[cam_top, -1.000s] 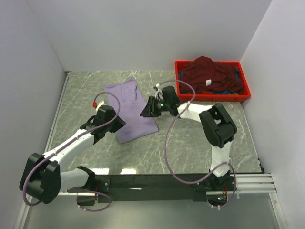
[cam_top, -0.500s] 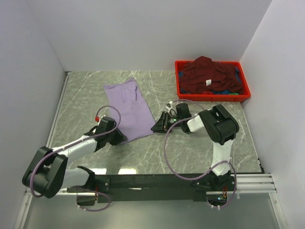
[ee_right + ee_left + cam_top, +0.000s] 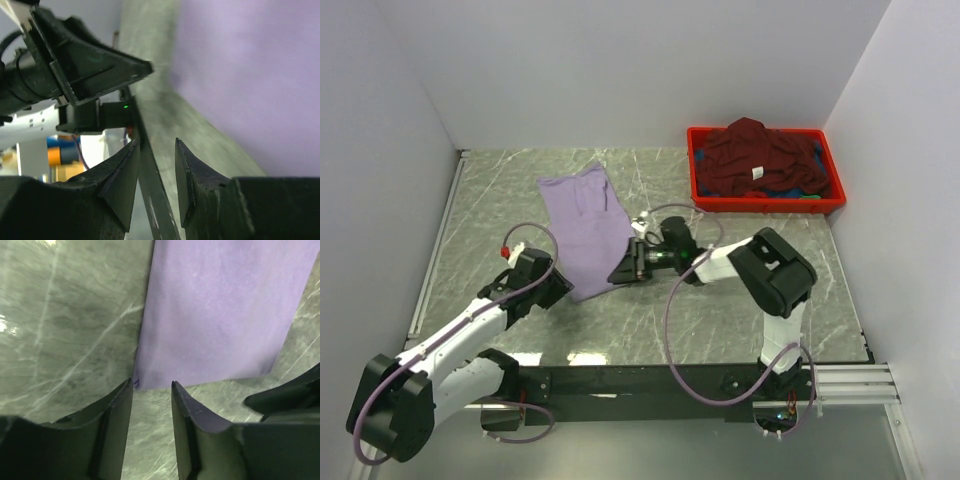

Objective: Fold and stack the t-shirts
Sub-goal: Fold the tshirt

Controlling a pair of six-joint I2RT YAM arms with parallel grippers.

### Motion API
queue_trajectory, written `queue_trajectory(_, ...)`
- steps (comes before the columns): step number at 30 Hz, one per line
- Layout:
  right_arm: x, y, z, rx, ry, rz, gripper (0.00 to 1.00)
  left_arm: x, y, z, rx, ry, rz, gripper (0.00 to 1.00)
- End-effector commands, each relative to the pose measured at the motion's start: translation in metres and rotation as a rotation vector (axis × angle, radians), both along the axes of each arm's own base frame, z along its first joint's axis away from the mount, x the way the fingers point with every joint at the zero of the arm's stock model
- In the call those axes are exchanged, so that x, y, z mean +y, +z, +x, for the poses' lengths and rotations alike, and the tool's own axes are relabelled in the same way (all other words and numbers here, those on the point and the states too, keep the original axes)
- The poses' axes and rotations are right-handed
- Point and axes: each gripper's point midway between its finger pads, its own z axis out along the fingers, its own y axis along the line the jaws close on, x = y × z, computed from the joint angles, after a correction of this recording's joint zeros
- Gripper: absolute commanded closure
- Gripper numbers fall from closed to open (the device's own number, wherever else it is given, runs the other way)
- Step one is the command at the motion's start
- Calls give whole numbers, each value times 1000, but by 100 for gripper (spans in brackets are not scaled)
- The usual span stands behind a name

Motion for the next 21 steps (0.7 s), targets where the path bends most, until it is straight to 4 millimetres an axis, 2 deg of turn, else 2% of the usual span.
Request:
queue_trajectory(1,36,8,3,-37,32,48,59,12,25,11,-59,40,56,56)
queue_trajectory(3,48,-2,4,-26,29,34,59,14,27,9,-54,40,68,54)
queue_trajectory(5,52,-29,2,13,26,-10,58,15,28,8,-55,40,67,53)
queue_trajectory(7,50,-52,2,52,14,-46,59,15,27,6,-53,37,66,52)
queue_trajectory(10,44,-65,-1,61,13,-82,59,14,26,4,-42,36,63,48)
queue_trajectory(12,42,-53,-7,51,37,-62,59,16,24,3,-34,40,71,45)
queue_trajectory(13,43,-32,-4,9,34,-37,59,16,24,2,-29,39,77,44)
queue_trajectory(14,39,-29,-6,-11,44,-65,59,17,24,2,-26,39,83,41)
queue_trajectory(15,36,-22,1,-50,22,-86,59,18,23,2,-23,39,89,40)
queue_trajectory(16,28,-11,-2,-53,12,-139,59,17,24,1,-20,36,92,38)
queue_trajectory(17,21,-9,2,-115,12,-185,58,18,24,1,-16,37,96,33)
queue_trajectory(19,5,6,25,-202,-85,-282,57,17,23,0,-3,35,112,29)
queue_trajectory(20,-13,-6,23,-203,-93,-389,56,17,21,-1,4,30,118,27)
queue_trajectory(21,-21,-4,29,-229,-123,-441,55,16,21,-1,10,26,123,27)
